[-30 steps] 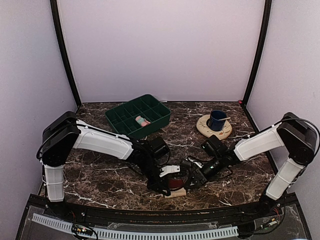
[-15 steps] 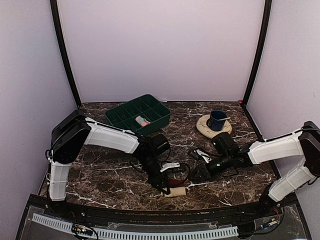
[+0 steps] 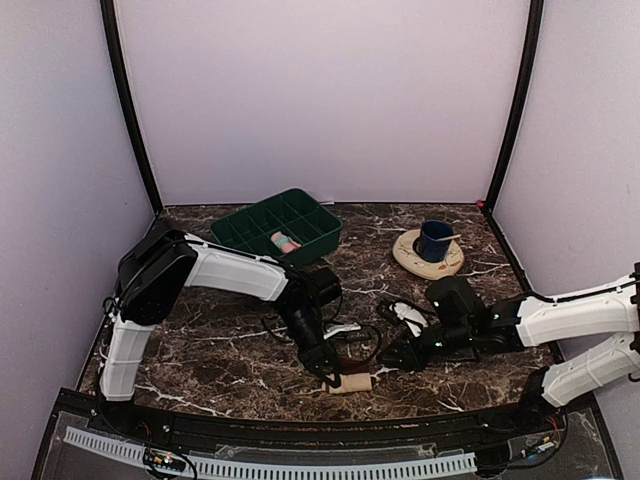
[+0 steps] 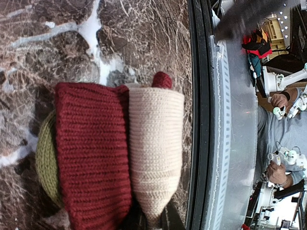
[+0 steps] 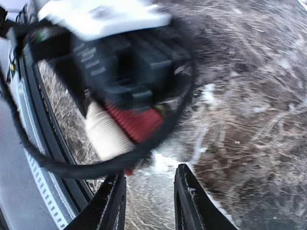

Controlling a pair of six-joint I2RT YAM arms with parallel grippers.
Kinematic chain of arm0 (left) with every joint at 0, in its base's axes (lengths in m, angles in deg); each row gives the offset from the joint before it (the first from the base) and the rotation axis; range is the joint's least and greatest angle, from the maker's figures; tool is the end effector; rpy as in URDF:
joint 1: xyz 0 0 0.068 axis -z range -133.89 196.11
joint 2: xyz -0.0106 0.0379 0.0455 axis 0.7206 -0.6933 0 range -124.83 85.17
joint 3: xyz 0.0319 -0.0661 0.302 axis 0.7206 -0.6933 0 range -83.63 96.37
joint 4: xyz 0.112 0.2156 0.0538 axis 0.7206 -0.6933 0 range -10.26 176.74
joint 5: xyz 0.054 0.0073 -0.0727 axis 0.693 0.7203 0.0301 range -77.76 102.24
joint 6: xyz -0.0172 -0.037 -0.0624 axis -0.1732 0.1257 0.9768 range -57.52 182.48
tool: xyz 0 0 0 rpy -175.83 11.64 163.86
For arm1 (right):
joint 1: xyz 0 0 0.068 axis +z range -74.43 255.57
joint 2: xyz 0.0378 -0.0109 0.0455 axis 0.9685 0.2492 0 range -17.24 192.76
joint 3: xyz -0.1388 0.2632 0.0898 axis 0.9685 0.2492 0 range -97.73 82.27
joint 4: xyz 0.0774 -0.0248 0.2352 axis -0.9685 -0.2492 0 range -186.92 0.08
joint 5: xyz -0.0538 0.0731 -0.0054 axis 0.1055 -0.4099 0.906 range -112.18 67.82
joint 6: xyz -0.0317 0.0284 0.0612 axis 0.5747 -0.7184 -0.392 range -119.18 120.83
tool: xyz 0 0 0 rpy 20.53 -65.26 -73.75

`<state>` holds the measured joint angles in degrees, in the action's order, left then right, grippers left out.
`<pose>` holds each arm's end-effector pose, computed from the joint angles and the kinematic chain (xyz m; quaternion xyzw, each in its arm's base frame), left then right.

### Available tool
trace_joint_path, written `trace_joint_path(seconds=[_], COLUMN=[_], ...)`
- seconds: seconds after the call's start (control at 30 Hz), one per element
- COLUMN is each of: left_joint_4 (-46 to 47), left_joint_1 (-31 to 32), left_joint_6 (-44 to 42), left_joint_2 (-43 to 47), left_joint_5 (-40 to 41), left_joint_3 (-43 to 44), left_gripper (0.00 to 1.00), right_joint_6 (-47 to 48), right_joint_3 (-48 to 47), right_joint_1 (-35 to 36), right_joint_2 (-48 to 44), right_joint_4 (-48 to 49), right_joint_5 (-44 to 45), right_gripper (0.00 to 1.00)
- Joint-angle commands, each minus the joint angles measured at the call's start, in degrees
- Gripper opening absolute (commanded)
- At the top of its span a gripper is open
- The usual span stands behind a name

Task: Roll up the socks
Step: Roll the sock at the center of the board.

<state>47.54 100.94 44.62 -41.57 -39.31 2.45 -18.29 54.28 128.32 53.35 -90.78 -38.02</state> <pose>0.2110 -0.3846 0.1399 -0.5626 -0.6996 0.4360 0.0618 0.1243 0.1916 0.1946 -0.3154 0.8552 0.3321 0.2426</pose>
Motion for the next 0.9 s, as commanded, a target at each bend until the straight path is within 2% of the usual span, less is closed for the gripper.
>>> trace_joint_path(seconds=[0.0,0.23,0.53,0.6,0.67,0.87], left_joint_4=[-4.9,-6.2,-8.1,-8.8,-9.2,-10.3], left_joint_1=[-0.7,-1.2,-1.8,-2.0,-2.2,-2.4], left_joint_6=[-1.4,-1.9,-2.7,-3.0,-3.3,-4.1], left_joint_2=[-2.4,-3.7,-5.2,-5.6,-6.0,-6.5], left_joint_5=[0.8,-0.7,-3.0,-3.8,-4.3,-5.4], left_joint_3=[1.8,2.8,4.4,4.7,4.9,5.7], left_gripper=[0.08,0.08,0.08,0.08,0.08,0.08], right_joint_6=[2.8,7.9,13.6,14.1,14.7,16.5], right_joint_3=[-0.8,-3.9,-9.5,-10.3,-11.0,-13.1], right_joint_1=[5.4,13.1,19.7,20.4,21.0,21.6], right_joint_2=[-1.1,1.1,10.0,11.4,12.4,15.2], right_joint_4=[0.5,-2.2,-4.4,-4.6,-4.7,-6.2], right_joint_5=[8.8,17.0,22.1,22.6,23.2,24.6], right_gripper=[0.32,0.34,0.38,0.41,0.5,0.53])
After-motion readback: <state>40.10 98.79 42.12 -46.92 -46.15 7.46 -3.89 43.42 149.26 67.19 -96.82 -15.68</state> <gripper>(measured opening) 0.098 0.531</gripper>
